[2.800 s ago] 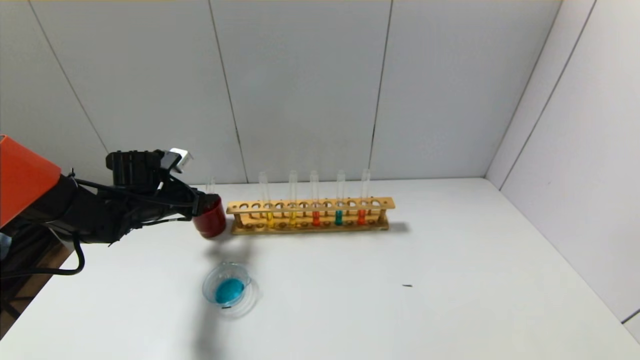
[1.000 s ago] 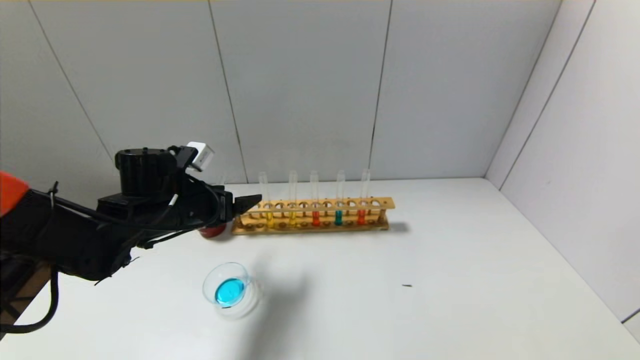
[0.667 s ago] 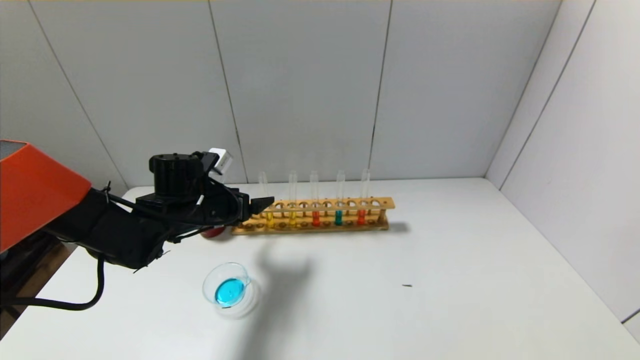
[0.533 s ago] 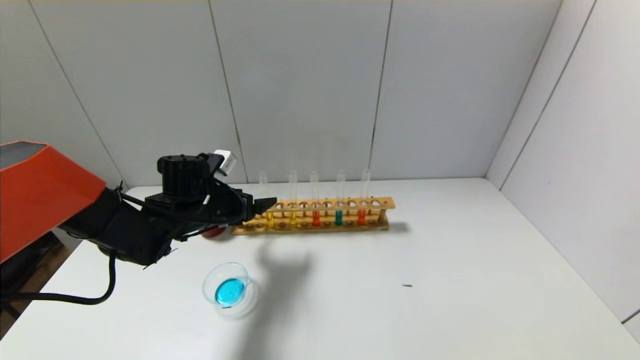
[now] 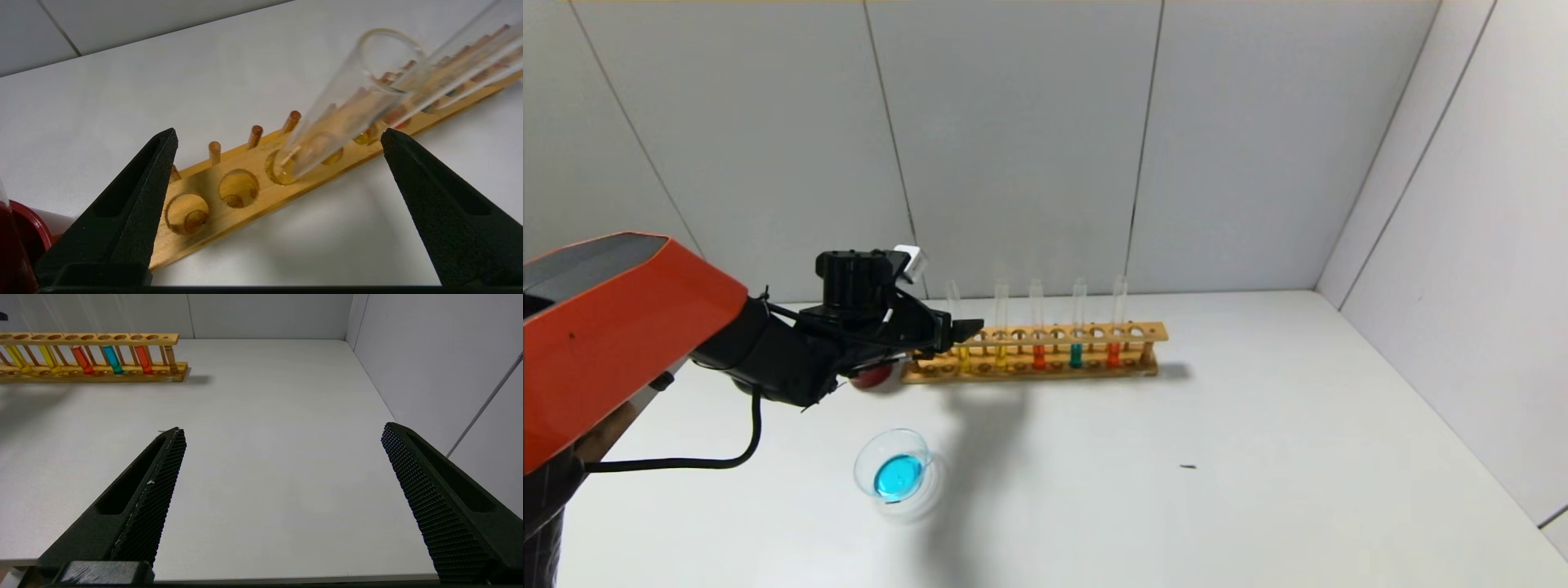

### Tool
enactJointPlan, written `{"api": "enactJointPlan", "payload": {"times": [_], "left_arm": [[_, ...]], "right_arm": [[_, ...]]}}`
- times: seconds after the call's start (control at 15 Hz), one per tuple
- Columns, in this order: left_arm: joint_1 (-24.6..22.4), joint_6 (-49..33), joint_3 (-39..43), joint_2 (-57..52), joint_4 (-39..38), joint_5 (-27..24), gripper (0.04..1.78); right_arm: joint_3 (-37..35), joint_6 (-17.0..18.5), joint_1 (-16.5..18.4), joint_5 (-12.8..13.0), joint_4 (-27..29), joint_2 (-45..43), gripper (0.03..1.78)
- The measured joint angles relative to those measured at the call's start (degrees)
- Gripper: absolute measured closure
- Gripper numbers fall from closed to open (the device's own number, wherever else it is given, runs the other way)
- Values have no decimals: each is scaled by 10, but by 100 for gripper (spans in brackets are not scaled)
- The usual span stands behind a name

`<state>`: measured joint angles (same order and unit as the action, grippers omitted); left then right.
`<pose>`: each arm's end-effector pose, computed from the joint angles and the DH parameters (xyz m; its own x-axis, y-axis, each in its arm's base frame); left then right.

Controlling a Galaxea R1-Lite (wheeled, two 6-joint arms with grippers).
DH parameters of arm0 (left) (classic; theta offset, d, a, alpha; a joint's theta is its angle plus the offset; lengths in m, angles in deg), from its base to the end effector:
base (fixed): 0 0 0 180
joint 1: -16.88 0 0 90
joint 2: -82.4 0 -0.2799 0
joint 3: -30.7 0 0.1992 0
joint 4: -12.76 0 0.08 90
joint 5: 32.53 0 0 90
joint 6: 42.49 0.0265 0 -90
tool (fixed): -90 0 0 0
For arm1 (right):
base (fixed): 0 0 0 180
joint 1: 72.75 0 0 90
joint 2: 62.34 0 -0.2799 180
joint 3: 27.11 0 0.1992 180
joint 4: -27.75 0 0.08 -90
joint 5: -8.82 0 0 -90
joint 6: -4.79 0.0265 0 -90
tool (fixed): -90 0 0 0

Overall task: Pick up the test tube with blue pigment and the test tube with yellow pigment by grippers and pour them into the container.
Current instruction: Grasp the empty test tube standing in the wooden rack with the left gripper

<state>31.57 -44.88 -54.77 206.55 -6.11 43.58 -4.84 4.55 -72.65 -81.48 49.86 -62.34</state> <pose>0.3970 -0.1107 0.0713 0.8226 -0.4638 -0.3290 0.4506 0.8846 -0.1205 0.0109 0.0001 0.0758 1.0000 0.0035 0.0028 -0.0035 1.0000 -0.0042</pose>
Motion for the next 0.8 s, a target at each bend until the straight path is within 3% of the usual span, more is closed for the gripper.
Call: {"api": "enactJointPlan", "payload": {"times": [0.13,0.33,0.8], "left_arm": [[6,0,-14,12,1,1,9],[16,4,-26,29,0,2,32],[23,19,-31,38,0,5,144]], "right_arm": [[0,0,0,0,0,0,6],[0,0,0,0,0,0,6],[0,0,0,0,0,0,6]]}}
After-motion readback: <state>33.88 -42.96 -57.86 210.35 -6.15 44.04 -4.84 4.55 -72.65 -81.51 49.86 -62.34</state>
